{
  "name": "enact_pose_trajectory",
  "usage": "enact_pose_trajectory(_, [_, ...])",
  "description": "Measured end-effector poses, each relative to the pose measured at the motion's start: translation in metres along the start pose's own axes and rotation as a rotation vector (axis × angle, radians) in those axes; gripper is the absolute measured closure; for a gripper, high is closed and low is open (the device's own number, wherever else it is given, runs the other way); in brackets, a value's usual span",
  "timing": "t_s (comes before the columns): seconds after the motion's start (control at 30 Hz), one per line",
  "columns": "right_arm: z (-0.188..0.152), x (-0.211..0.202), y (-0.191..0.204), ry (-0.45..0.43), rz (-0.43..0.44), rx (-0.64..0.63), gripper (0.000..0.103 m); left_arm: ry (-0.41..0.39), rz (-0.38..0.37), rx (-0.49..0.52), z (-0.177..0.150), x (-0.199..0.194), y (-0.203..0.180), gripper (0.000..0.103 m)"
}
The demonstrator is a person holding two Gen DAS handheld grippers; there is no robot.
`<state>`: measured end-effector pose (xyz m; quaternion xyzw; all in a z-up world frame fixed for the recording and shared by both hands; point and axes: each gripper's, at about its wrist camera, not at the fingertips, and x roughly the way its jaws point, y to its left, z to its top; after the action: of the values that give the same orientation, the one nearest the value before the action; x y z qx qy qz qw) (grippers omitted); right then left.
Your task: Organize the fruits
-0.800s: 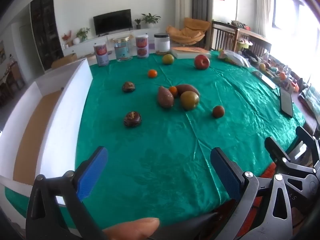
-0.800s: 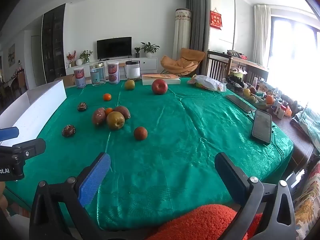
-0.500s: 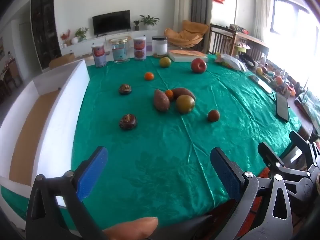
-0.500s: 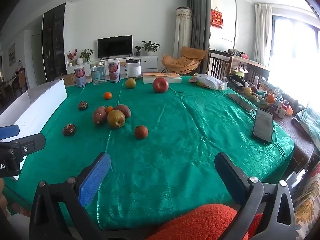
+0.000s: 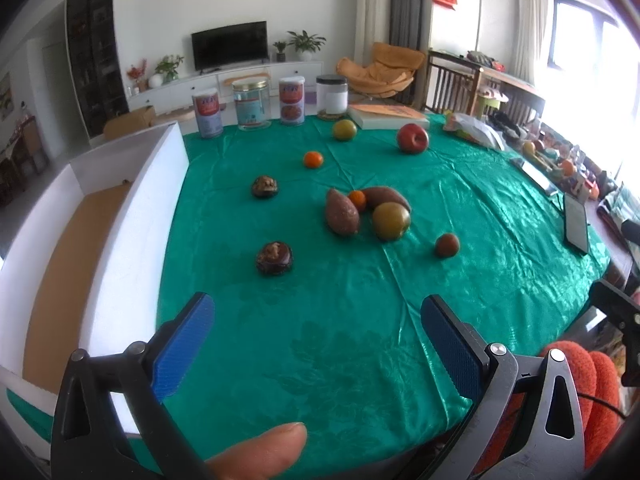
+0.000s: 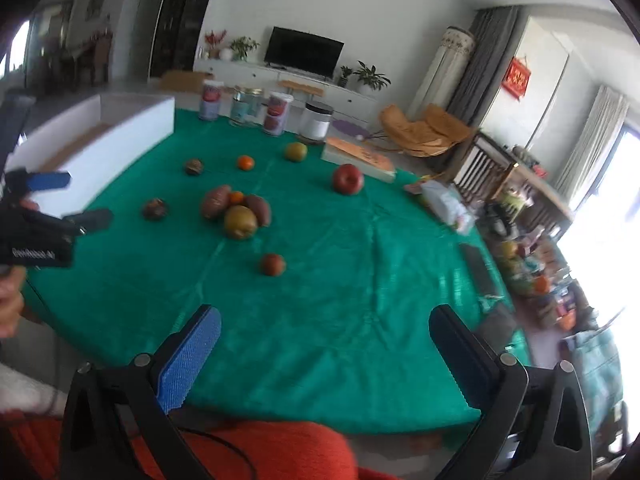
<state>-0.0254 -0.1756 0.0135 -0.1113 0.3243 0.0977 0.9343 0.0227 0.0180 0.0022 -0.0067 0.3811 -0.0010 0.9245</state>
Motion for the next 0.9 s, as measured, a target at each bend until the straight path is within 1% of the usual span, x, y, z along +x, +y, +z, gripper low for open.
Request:
enact_pose_trajectory(0.07, [-0.018, 0.021, 0.01, -0.034, 0.032, 0.108, 0.0, 0.019, -0.017, 0.01, -0.008, 0.008, -0.002, 0.0])
enact_pose_trajectory(0.13, [-0.03, 0.031, 0.018, -0.069, 0.021, 0.17, 0.0, 0.023, -0.03, -0.009, -0.016, 0.013, -0.002, 0.0])
enact_pose_trajectory(0.2, [-0.033, 0.036, 0.022, -0.069, -0.025, 0.188, 0.0, 0.013, -0.025, -0.022, -0.022, 0.016, -0.002, 0.0])
enact_pose_trajectory(0.27, [-0.032, 0.032, 0.019, -0.084, -0.042, 0.206, 0.0, 0.017, -0.006, -0.018, -0.029, 0.025, -0.003, 0.0])
enact_pose_trajectory(0.33, [-0.032, 0.032, 0.007, -0.091, -0.072, 0.235, 0.0, 0.05, 0.018, -0.01, -0.036, 0.041, -0.007, 0.0])
enact_pose_trajectory(0.4, [-0.033, 0.032, 0.002, -0.08, -0.085, 0.256, 0.0, 0.099, 0.016, -0.019, -0.043, 0.057, -0.007, 0.0])
enact_pose_trajectory(0.47, [-0.034, 0.029, -0.005, -0.073, -0.083, 0.269, 0.0, 0.135, 0.011, -0.031, -0.047, 0.067, -0.007, 0.0])
enact_pose_trajectory(0.63, [-0.034, 0.034, -0.002, -0.048, -0.095, 0.252, 0.0, 0.172, 0.029, -0.02, -0.052, 0.081, -0.007, 0.0])
enact_pose_trajectory(0.8, [-0.035, 0.035, 0.001, -0.046, -0.099, 0.238, 0.0, 0.222, 0.047, -0.03, -0.059, 0.093, -0.003, 0.0])
enact_pose_trajectory(0.9, [-0.035, 0.035, 0.0, -0.047, -0.095, 0.249, 0.0, 0.23, 0.047, -0.044, -0.059, 0.096, -0.002, 0.0])
